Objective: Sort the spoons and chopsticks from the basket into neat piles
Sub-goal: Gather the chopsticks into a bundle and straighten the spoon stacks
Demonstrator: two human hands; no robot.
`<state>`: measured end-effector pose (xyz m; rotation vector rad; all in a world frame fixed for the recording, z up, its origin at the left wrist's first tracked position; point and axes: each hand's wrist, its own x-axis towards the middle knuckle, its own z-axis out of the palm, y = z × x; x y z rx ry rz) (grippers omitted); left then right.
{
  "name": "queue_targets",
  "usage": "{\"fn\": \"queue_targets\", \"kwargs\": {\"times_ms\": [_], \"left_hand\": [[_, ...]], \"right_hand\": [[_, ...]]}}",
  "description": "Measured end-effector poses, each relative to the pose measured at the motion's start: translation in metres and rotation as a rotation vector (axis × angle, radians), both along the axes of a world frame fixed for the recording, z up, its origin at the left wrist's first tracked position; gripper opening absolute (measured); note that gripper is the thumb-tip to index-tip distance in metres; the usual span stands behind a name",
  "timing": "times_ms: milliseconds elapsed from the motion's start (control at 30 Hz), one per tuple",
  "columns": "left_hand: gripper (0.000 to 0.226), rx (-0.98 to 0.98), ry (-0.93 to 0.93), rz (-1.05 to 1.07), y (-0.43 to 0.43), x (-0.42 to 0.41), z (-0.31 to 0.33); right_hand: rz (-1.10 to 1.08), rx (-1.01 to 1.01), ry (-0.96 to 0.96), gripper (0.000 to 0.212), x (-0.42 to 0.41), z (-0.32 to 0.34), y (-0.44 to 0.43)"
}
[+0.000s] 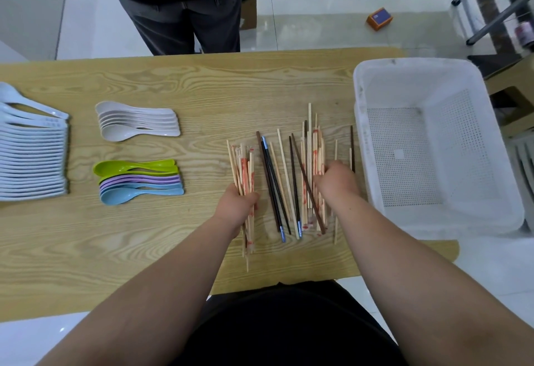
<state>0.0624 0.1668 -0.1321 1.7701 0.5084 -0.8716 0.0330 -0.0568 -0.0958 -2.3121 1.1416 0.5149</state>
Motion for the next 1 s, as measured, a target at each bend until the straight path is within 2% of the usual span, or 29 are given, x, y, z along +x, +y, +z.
{"fn": "queue_targets", "kwargs": {"times_ms": [133,300,467,533,600,700,800,867,1000], "left_hand": [[0.026,-0.021,-0.001,0.023,0.002,-0.001,0.001],[0.025,-0.026,0.010,0.043,0.004,-0.003,0.009],[0.027,-0.094,0.012,0.084,0.007,-0.003,0.016],[0.026,-0.137,0.006,0.101,0.008,-0.003,0.021],[0.024,-0.176,0.003,0.112,0.007,-0.003,0.027],[0.018,-0.237,-0.018,0.114,0.004,-0.004,0.040],[0.014,-0.304,-0.053,0.102,-0.001,-0.007,0.057],[0.013,-0.361,-0.078,0.054,-0.002,-0.010,0.067],[0.028,-0.458,-0.113,-0.016,0.004,-0.015,0.079]], "right_hand": [[0.024,0.014,0.037,0.030,0.005,0.005,-0.001],[-0.046,0.113,0.022,0.007,0.001,0.003,0.000],[-0.072,0.137,-0.028,0.042,-0.012,0.013,-0.001],[-0.082,0.155,-0.105,0.046,-0.019,0.017,0.001],[-0.112,0.214,-0.181,0.039,-0.023,0.025,0.004],[-0.265,0.491,-0.301,0.012,-0.022,0.038,0.023],[-0.389,0.842,-0.360,0.013,-0.020,0.050,0.048],[-0.381,0.949,-0.390,0.013,-0.019,0.058,0.064],[-0.400,1.042,-0.440,0.011,-0.018,0.073,0.087]]}}
